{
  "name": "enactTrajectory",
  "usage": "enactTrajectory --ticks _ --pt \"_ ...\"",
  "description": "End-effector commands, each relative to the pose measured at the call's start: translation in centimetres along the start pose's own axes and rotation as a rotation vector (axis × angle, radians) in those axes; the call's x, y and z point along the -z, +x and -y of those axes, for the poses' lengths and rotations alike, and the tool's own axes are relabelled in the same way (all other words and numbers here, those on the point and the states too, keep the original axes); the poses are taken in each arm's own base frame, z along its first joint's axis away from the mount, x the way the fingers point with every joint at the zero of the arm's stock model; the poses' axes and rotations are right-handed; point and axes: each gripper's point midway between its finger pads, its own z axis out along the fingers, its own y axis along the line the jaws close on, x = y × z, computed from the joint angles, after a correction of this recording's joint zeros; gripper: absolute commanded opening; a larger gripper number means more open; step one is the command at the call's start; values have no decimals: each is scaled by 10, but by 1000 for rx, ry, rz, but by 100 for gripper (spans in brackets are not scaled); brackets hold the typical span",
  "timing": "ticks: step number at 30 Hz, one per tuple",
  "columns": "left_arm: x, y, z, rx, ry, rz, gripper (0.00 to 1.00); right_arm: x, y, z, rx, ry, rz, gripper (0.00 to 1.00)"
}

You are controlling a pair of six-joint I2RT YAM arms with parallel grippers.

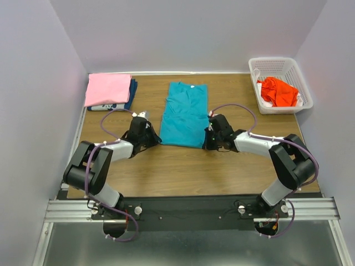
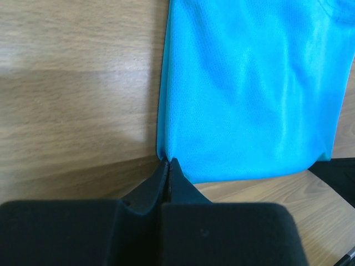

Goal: Fold and stack the t-shirts
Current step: Fold the tshirt

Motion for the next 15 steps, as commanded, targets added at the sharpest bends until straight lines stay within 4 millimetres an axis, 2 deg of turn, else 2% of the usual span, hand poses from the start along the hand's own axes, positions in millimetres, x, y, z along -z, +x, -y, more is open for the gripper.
enactTrajectory --ticks 1,3,4,6,7,8,10,11,12,14,15 --pt "21 2 -6 13 -32 24 0 14 23 -27 -20 -170 -99 4" --pt "30 8 -11 27 -49 33 0 29 34 -44 -48 -274 -150 4" --pt "41 3 -6 27 -37 60 0 39 41 -49 -52 -312 -166 4" --pt "53 5 -12 41 -57 87 0 59 48 -65 -56 -417 -206 3" --pt "66 -1 -7 48 -44 122 0 66 51 -70 -53 -452 -219 3" --pt "72 1 -13 59 -67 140 0 81 56 -79 -61 -507 -245 1" --pt "91 -6 -9 88 -63 197 0 97 60 -91 -62 -583 -275 1" --pt "98 -9 -16 102 -100 228 0 113 67 -104 -53 -665 -316 1" --pt "110 -12 -13 115 -93 256 0 120 69 -109 -47 -699 -331 1" --pt "122 -17 -11 144 -89 294 0 134 74 -119 -35 -756 -359 1" --pt "134 -22 -6 148 -66 326 0 148 75 -128 -21 -809 -373 1"
